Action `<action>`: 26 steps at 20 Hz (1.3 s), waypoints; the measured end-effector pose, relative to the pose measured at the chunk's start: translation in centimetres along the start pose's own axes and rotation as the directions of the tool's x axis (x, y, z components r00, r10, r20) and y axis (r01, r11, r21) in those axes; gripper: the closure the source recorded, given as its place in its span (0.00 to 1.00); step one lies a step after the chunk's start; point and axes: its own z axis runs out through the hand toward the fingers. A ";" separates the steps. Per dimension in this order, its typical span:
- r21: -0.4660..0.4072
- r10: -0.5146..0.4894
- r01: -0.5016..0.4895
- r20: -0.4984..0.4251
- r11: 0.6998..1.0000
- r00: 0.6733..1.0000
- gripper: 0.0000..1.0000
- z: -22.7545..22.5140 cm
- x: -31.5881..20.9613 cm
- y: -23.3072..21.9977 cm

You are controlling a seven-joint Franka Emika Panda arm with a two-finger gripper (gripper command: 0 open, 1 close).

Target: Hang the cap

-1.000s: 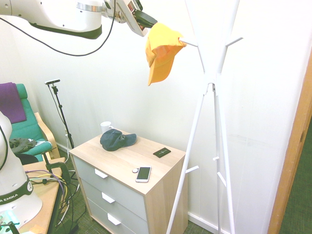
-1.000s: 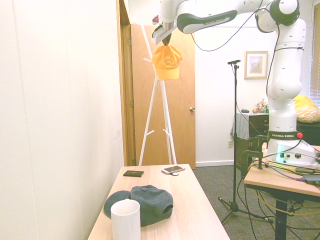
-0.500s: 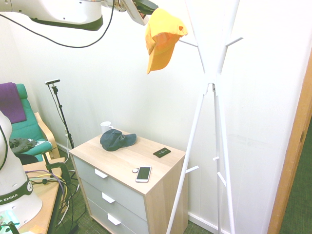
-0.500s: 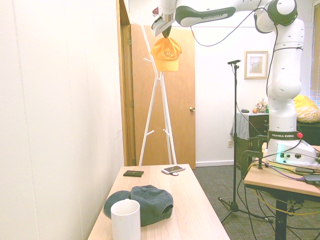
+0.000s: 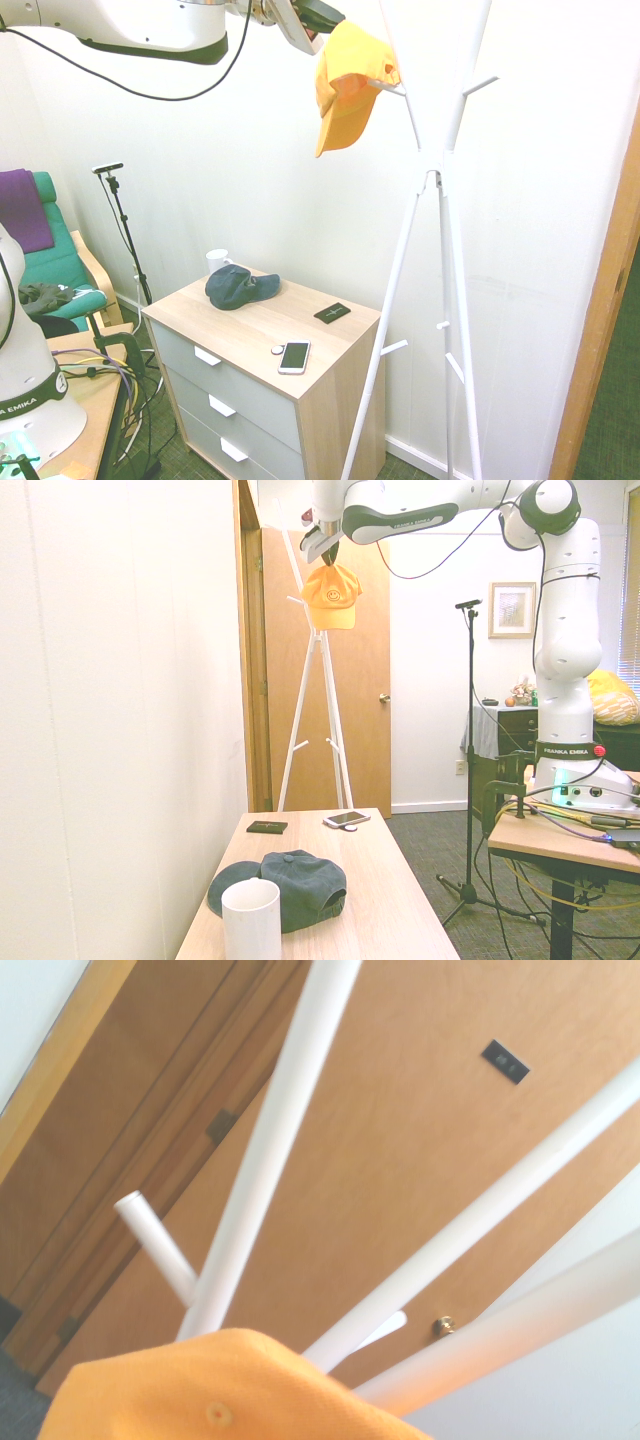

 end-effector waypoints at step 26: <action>0.021 -0.064 0.061 0.129 0.998 0.990 0.00 3.5 -12.0 -1.4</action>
